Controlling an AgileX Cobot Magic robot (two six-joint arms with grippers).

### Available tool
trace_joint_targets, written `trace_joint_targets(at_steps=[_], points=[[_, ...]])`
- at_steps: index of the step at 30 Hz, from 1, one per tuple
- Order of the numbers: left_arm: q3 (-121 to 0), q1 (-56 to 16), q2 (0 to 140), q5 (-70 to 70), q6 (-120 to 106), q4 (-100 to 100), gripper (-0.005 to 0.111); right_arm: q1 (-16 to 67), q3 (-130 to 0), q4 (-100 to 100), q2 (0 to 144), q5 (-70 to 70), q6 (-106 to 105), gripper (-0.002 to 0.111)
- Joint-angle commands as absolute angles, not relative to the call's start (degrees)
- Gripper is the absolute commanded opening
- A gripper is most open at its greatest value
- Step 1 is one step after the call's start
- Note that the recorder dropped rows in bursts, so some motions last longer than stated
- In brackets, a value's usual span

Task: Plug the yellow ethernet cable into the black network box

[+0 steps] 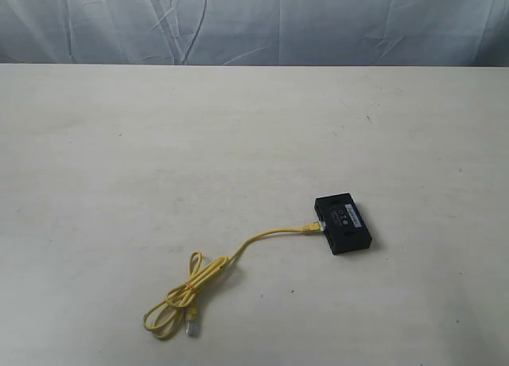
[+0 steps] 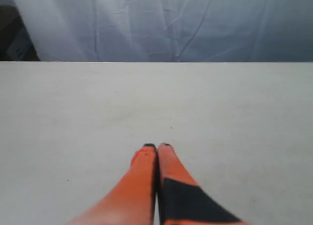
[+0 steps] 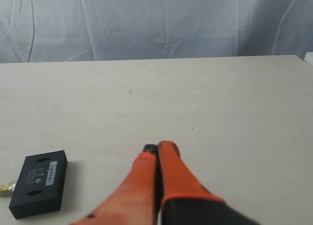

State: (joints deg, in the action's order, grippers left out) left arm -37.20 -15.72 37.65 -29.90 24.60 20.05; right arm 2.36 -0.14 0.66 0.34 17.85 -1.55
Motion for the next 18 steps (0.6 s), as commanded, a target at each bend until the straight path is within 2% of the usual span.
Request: trace_joint_targets(at_steps=[1, 5, 18], points=[[-37.0, -7.1, 32.0, -31.9, 24.7, 16.2, 0.000, 2.0, 0.0, 0.7, 0.0, 17.5, -1.4, -0.001], [-34.3, -2.9, 26.3, -32.1, 24.7, 17.0, 0.000, 2.0, 0.0, 0.7, 0.0, 17.5, -1.4, -0.001], [-7.3, -2.9, 6.5, -16.6, 24.7, 20.0, 0.000, 2.0, 0.0, 0.7, 0.0, 17.5, -1.4, -0.001]])
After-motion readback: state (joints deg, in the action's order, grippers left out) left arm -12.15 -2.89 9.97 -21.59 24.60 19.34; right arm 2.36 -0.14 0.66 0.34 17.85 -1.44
